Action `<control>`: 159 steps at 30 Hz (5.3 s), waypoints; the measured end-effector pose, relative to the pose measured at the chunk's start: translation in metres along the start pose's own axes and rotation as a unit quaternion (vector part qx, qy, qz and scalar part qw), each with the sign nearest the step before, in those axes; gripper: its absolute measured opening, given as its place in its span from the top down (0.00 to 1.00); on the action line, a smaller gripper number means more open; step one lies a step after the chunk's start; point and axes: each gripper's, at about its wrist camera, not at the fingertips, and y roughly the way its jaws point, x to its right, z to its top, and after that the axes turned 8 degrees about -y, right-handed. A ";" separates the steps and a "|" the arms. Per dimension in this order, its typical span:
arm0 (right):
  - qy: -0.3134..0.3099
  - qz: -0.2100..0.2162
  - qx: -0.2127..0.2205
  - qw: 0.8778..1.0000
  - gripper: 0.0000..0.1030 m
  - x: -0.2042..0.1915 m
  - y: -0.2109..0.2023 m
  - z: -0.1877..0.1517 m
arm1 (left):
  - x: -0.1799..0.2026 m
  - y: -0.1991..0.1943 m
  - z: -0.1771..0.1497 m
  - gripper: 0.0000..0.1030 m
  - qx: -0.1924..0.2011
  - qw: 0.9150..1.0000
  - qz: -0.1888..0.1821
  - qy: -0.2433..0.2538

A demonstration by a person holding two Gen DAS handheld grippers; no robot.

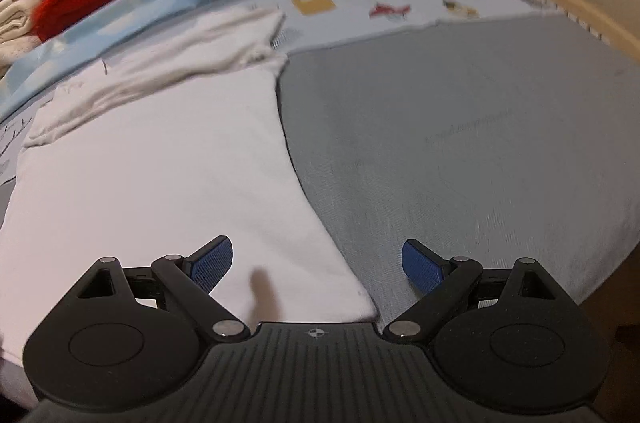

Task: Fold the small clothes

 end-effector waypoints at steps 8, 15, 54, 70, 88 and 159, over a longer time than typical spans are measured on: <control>-0.022 -0.019 -0.046 0.999 0.09 0.002 0.030 -0.003 | 0.027 0.016 -0.011 0.00 -0.005 0.995 0.028 0.097; -0.006 0.087 -0.036 0.996 0.95 0.012 0.012 -0.014 | 0.020 -0.006 -0.015 0.90 -0.036 0.994 -0.035 0.092; 0.212 0.123 0.110 0.963 0.49 0.002 0.086 0.166 | -0.031 0.043 0.206 0.15 0.069 0.981 -0.064 -0.167; 0.057 0.100 0.049 0.992 0.64 -0.052 0.164 0.176 | -0.014 0.073 0.200 0.27 0.040 0.991 -0.092 -0.089; 0.040 0.054 0.081 0.994 0.97 -0.054 0.130 0.181 | 0.004 0.073 0.193 0.96 0.068 0.995 -0.032 -0.062; -0.357 0.217 0.094 0.904 0.97 -0.185 0.186 0.177 | 0.107 0.177 0.215 0.05 0.054 0.981 -0.029 0.184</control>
